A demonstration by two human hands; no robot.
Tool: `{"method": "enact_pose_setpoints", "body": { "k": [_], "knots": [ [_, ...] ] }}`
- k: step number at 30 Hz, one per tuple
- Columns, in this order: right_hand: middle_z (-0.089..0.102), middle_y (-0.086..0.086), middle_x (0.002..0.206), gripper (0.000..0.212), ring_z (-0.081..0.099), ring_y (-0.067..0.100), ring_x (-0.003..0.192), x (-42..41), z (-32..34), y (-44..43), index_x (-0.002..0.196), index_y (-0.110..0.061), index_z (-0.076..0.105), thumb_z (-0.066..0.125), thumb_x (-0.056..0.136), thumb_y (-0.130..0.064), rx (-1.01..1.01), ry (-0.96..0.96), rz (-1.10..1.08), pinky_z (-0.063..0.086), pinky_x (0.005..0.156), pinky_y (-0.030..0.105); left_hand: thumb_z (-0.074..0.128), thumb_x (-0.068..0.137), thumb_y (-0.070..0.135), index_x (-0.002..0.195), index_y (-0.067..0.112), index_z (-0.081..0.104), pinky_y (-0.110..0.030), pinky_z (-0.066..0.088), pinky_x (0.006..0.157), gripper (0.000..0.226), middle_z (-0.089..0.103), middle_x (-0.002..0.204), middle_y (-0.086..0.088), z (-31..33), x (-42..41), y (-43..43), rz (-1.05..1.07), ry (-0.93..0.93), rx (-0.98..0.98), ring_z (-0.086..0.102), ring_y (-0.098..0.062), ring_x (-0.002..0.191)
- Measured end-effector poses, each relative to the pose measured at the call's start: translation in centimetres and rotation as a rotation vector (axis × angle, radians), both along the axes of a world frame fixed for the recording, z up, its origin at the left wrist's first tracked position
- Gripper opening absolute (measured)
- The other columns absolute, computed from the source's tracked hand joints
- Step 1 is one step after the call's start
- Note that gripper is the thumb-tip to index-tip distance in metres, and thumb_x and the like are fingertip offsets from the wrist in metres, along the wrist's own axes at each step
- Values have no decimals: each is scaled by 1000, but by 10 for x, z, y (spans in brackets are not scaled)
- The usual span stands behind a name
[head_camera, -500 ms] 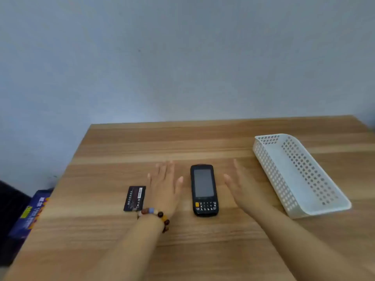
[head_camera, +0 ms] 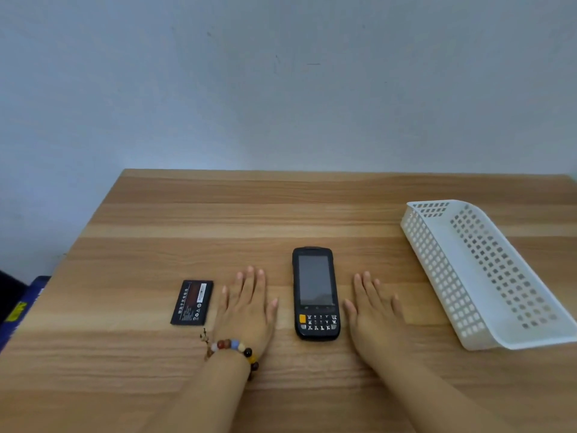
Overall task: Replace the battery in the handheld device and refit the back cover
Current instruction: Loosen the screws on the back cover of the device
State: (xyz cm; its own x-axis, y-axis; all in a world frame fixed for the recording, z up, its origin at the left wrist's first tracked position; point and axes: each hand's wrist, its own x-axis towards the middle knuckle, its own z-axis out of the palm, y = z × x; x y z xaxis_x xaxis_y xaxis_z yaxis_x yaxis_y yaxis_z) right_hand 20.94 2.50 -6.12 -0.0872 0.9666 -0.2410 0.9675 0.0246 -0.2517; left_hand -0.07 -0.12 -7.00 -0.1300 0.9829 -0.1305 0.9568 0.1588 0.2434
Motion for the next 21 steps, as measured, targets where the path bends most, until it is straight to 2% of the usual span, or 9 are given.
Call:
{"method": "enact_pose_setpoints", "body": {
  "k": [3,7,10,12,14,16,18,19,21],
  "knots": [
    [-13,-6,158,55,-13,9,144,0,-1,-2,148,-24,-9,9,99,-41,25,-6,-1,-6,118,37,3,92,47,135,26,-19,-36,-10,109,53,-16,150,3,-5,0,0,9,10,28,-16,-12,135],
    [-12,-7,158,55,-20,4,136,-1,-1,-2,148,-24,-9,8,99,-40,34,-13,-5,-6,118,36,-18,74,51,131,27,-22,-35,-9,109,62,-20,143,6,-10,0,-2,5,19,52,-19,-7,128],
    [-12,-7,158,54,-18,5,139,-1,-1,-2,148,-24,-9,9,99,-41,35,-16,-6,-6,118,36,-19,74,50,132,27,-22,-35,-10,109,63,-21,141,6,-11,0,-2,7,22,68,-20,-7,128],
    [-13,-7,157,55,-21,3,134,-1,-2,-2,148,-25,-9,8,99,-42,26,-13,-4,-6,118,36,-18,74,50,132,27,-22,-34,-11,108,62,-21,141,7,-10,1,-2,11,18,77,-20,-7,128],
    [-10,-7,158,55,-18,4,138,-1,-2,-1,148,-25,-6,11,99,-42,22,5,-14,-5,118,36,-11,83,50,132,27,-22,-34,-11,109,54,-21,143,6,-8,1,-2,13,5,72,-19,-8,132],
    [0,-5,159,56,-6,9,145,-4,2,1,150,-21,5,22,100,-40,41,128,-89,-1,119,35,2,93,45,131,26,-22,-35,-8,111,49,-20,146,4,-6,0,-2,7,-15,44,-15,-12,136],
    [15,-1,158,55,9,13,146,-16,13,3,149,-17,16,33,99,-35,77,348,-208,8,118,32,7,95,43,133,25,-21,-35,-7,111,51,-17,149,2,-3,-2,-1,-6,-31,26,-12,-13,138],
    [21,-1,157,56,15,13,144,-24,19,3,148,-18,19,37,98,-35,92,442,-227,14,116,31,8,95,43,136,25,-18,-35,-6,111,52,-15,151,1,-2,-3,0,-10,-39,21,-11,-13,138],
    [20,-3,156,66,20,13,143,-44,31,-1,148,-22,15,44,93,-44,72,483,-144,20,114,30,9,96,42,140,24,-13,-34,-4,112,53,-12,152,0,3,-4,0,-11,-61,12,-9,-13,138]
  ]
}}
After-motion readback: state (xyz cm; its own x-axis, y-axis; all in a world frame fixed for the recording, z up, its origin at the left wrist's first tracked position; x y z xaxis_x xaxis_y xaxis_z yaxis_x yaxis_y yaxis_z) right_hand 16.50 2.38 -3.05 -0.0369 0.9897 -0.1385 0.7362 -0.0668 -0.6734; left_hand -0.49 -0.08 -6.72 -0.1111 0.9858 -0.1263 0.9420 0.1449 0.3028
